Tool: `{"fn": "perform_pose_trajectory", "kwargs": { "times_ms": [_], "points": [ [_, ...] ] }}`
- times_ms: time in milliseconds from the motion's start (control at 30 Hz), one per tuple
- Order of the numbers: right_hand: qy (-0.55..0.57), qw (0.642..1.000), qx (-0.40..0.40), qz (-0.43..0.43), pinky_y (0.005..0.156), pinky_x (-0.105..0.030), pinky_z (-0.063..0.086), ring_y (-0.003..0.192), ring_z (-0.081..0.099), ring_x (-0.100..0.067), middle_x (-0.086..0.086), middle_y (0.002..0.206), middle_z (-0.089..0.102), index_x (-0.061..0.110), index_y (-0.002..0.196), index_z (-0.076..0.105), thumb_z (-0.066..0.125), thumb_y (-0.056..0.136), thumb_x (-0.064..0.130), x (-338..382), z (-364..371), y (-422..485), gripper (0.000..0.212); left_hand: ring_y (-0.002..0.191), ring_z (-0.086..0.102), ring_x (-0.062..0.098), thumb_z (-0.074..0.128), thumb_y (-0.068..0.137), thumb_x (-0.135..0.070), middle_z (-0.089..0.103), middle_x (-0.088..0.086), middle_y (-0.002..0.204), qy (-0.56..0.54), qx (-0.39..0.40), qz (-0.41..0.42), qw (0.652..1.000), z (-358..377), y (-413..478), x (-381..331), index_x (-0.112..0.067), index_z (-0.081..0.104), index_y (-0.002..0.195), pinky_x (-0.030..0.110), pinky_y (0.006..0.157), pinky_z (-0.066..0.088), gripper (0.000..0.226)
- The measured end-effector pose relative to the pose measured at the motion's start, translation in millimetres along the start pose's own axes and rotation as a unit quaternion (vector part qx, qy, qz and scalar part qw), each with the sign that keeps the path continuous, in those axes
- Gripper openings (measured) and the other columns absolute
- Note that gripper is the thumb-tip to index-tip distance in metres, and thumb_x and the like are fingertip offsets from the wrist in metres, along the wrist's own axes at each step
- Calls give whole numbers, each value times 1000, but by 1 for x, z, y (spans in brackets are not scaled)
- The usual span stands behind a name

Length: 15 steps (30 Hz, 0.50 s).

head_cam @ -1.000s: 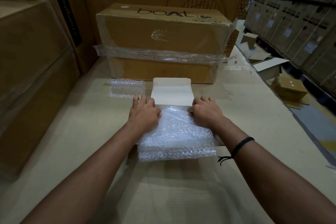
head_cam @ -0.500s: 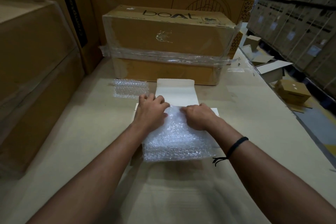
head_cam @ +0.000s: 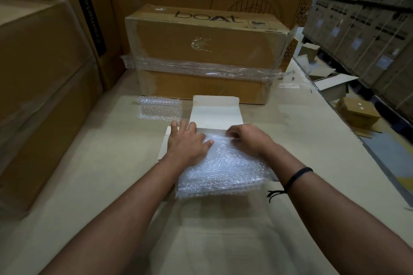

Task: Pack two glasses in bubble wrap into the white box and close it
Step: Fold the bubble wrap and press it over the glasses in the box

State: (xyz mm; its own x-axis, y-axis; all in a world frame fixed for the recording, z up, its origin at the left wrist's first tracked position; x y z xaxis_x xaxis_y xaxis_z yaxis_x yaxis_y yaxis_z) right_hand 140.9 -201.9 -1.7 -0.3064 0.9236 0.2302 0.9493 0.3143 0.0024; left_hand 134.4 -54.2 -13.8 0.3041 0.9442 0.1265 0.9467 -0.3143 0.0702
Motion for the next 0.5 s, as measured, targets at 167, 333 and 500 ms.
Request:
{"fn": "perform_pose_trajectory", "kwargs": {
  "times_ms": [167,333,500],
  "points": [
    [-151,985,-88,-6,76,-32,30,90,44,-14,10,109,70,28,104,71,55,93,42,-2,-6,-13,24,128,33,28,11,96,-61,52,0,127,-9,3,8,1000,1,3,0,-30,66,118,55,109,11,67],
    [-173,984,-20,40,80,-35,29,99,47,-20,2,95,73,28,106,66,34,101,47,-10,4,-12,38,133,34,30,15,95,-63,58,-1,131,-36,-1,-12,999,0,2,1,-24,52,126,56,111,7,62],
    [-134,986,70,72,84,-37,36,110,47,-27,-5,115,68,26,122,57,30,102,43,-14,17,-8,38,135,31,32,-5,85,-72,56,-3,134,-4,17,-16,1000,3,5,2,-29,63,120,58,110,5,88]
  ]
}}
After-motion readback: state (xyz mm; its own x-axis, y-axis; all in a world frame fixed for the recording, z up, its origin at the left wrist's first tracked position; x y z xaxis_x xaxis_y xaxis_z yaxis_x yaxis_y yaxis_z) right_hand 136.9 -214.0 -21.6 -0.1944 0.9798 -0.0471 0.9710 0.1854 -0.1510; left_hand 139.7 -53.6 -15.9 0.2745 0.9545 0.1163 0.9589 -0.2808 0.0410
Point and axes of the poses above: each hand's wrist, its own y-axis towards the middle knuckle, its own z-axis out of the palm, x = y × z, the point moved 9 cm from there along y, towards the middle knuckle
